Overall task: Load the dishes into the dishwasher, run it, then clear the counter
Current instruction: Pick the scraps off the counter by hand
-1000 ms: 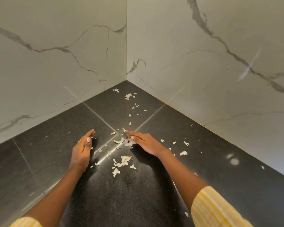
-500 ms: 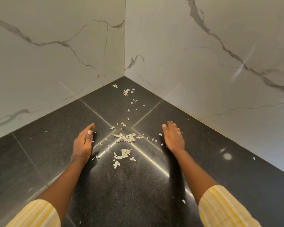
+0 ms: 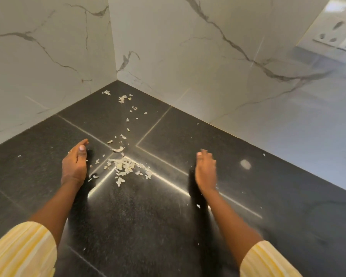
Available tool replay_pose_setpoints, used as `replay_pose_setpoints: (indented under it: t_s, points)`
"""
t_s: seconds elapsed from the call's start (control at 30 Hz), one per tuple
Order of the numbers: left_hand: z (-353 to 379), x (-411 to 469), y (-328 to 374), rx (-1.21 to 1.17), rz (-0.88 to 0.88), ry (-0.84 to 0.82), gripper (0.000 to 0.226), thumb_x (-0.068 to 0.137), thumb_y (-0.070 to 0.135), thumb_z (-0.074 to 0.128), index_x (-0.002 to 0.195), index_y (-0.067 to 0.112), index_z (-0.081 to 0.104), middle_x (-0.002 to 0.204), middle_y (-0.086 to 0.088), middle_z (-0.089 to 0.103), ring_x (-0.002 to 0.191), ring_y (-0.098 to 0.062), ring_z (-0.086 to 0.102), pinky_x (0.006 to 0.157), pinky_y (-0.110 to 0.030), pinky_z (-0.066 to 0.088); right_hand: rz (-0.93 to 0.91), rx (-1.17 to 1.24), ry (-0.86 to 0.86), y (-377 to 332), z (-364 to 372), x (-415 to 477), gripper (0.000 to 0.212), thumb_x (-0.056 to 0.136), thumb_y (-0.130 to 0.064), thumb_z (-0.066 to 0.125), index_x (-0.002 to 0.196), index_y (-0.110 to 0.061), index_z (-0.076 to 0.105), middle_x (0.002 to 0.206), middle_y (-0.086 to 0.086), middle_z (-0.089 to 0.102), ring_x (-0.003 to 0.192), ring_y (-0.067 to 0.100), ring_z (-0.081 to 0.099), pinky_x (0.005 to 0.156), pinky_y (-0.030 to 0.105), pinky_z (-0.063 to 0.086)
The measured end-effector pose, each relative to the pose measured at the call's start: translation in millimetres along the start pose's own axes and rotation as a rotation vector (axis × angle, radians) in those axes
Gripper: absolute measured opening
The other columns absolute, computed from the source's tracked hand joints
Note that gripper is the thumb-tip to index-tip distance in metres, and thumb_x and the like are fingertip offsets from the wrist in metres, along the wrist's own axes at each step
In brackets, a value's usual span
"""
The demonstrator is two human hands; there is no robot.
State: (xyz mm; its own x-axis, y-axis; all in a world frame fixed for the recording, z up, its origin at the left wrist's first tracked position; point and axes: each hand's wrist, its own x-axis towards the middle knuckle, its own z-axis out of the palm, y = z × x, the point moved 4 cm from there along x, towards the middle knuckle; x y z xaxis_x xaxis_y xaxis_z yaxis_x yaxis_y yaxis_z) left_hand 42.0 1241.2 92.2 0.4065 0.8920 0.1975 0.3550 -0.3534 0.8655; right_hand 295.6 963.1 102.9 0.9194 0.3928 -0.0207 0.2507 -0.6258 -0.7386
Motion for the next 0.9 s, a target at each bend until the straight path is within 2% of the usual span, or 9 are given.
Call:
replay_pose_setpoints:
  t_s: [0.07, 0.17, 0.3, 0.43, 0.5, 0.57, 0.67, 0.77, 0.9]
  points:
    - [0, 1, 1, 0.007, -0.002, -0.003, 0.052, 0.098, 0.037, 0.025, 0.13, 0.007, 0.052, 0.132, -0.019, 0.052, 0.125, -0.034, 0.045, 0.107, -0.047, 0.033, 0.116, -0.166, 0.024, 29, -20, 5, 0.054, 0.102, -0.038, 0.022, 0.144, -0.005, 0.026, 0.154, 0.013, 0.022, 0.143, 0.026, 0.013, 0.116, 0.039, 0.008]
    - [1, 0, 3, 0.012, 0.01, -0.018, 0.053, 0.098, 0.038, 0.024, 0.13, 0.007, 0.052, 0.132, -0.019, 0.052, 0.125, -0.034, 0.045, 0.107, -0.047, 0.033, 0.069, -0.317, -0.086, 23, -3, -10, 0.061, 0.101, -0.042, 0.021, 0.147, -0.003, 0.017, 0.156, 0.014, 0.013, 0.144, 0.027, 0.01, 0.117, 0.041, 0.008]
    - [3, -2, -1, 0.011, 0.031, -0.054, 0.051, 0.099, 0.037, 0.024, 0.13, 0.009, 0.052, 0.132, -0.017, 0.052, 0.124, -0.034, 0.046, 0.107, -0.045, 0.033, -0.158, -0.254, -0.35, -26, 51, -66, 0.06, 0.1, -0.044, 0.026, 0.148, -0.01, 0.014, 0.155, 0.014, 0.013, 0.142, 0.032, 0.014, 0.115, 0.041, 0.012]
    - [1, -5, 0, 0.021, 0.067, -0.072, 0.05, 0.099, 0.036, 0.025, 0.129, 0.009, 0.054, 0.131, -0.017, 0.054, 0.124, -0.033, 0.046, 0.107, -0.043, 0.033, -0.244, 0.004, -0.704, -49, 69, -115, 0.054, 0.099, -0.051, 0.021, 0.148, -0.033, 0.009, 0.155, -0.005, 0.019, 0.142, 0.018, 0.013, 0.112, 0.034, 0.008]
    - [0, -10, 4, 0.011, 0.076, -0.07, 0.048, 0.099, 0.034, 0.026, 0.128, 0.008, 0.055, 0.13, -0.018, 0.054, 0.124, -0.032, 0.047, 0.107, -0.041, 0.033, -0.223, 0.062, -0.554, -35, 48, -118, 0.048, 0.1, -0.045, 0.026, 0.146, -0.033, 0.021, 0.151, -0.004, 0.029, 0.14, 0.015, 0.023, 0.11, 0.029, 0.016]
    - [0, -14, 6, -0.001, 0.085, -0.072, 0.047, 0.099, 0.032, 0.026, 0.128, 0.007, 0.055, 0.13, -0.018, 0.055, 0.123, -0.032, 0.047, 0.106, -0.039, 0.032, -0.123, 0.09, -0.245, -3, 10, -111, 0.043, 0.102, -0.032, 0.031, 0.142, -0.021, 0.036, 0.147, 0.004, 0.038, 0.137, 0.018, 0.03, 0.107, 0.023, 0.02]
    - [0, -18, 7, 0.004, 0.109, -0.095, 0.045, 0.101, 0.03, 0.027, 0.128, 0.007, 0.054, 0.13, -0.018, 0.055, 0.124, -0.031, 0.046, 0.105, -0.037, 0.031, 0.038, -0.108, 0.126, 62, -61, -92, 0.039, 0.102, -0.025, 0.029, 0.135, -0.008, 0.043, 0.141, 0.014, 0.042, 0.129, 0.028, 0.036, 0.111, 0.039, 0.024]
    - [-1, -20, 4, 0.006, 0.116, -0.105, 0.044, 0.102, 0.03, 0.028, 0.128, 0.007, 0.054, 0.131, -0.018, 0.054, 0.124, -0.031, 0.046, 0.105, -0.036, 0.031, 0.266, -0.286, 0.22, 124, -119, -70, 0.052, 0.102, -0.032, 0.027, 0.144, -0.002, 0.026, 0.154, 0.017, 0.018, 0.143, 0.031, 0.011, 0.115, 0.041, 0.006]
    - [-1, -20, 3, 0.01, 0.13, -0.1, 0.043, 0.102, 0.028, 0.029, 0.127, 0.006, 0.055, 0.129, -0.018, 0.055, 0.123, -0.03, 0.047, 0.104, -0.034, 0.031, 0.36, -0.326, 0.113, 143, -128, -61, 0.066, 0.1, -0.044, 0.023, 0.146, 0.002, 0.015, 0.155, 0.018, 0.013, 0.144, 0.029, 0.009, 0.117, 0.041, 0.007]
